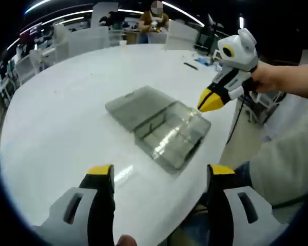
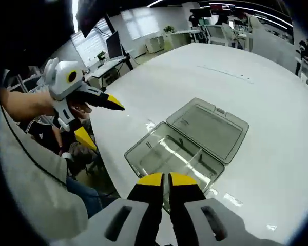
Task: Insert the divider into the dual guide fixture by aligning both edges with the guide slots and pushing it downward to the bottom, including one-sided entry, uneven engagement, binding, and posture correction.
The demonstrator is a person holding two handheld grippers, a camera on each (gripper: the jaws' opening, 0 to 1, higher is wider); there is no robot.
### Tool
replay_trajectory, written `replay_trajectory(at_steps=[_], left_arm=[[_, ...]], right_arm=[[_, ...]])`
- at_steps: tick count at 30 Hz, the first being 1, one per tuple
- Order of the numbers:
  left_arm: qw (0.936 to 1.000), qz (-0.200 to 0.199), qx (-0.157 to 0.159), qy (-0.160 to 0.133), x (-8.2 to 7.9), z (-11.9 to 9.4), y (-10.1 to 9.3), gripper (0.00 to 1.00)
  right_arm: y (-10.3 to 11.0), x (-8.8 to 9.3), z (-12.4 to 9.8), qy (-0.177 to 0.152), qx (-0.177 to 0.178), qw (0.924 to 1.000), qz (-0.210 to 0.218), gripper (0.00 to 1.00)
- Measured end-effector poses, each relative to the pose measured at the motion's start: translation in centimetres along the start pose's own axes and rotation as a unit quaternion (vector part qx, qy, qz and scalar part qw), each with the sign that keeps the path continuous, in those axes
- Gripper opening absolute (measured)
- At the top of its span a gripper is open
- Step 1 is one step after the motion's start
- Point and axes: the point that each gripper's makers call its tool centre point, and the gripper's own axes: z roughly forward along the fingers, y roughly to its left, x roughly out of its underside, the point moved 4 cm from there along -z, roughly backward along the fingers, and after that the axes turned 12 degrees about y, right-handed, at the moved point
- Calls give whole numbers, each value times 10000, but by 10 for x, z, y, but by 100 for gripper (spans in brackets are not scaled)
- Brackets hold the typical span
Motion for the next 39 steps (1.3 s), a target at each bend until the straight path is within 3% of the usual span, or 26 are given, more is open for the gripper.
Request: replay_trajectory(at_steps=[3,18,28,39], left_arm=[[9999,-80,-43,124,0,3,3,72],[9935,-702,-406,796,12,15,20,72],[9833,-1289,-604,1132,19,26,30,64],[9720,-1593,-835,1509,19,46,37,54]], right_arm=[[1,1,-4,-188,29,9994,-300,0],[-7,10,-21,-703,-24,9945,-781,17],[-6,21,-25,-733,-57,9912,-1103,27],[-9,35,-30,-670,36,9880,-1389,35]])
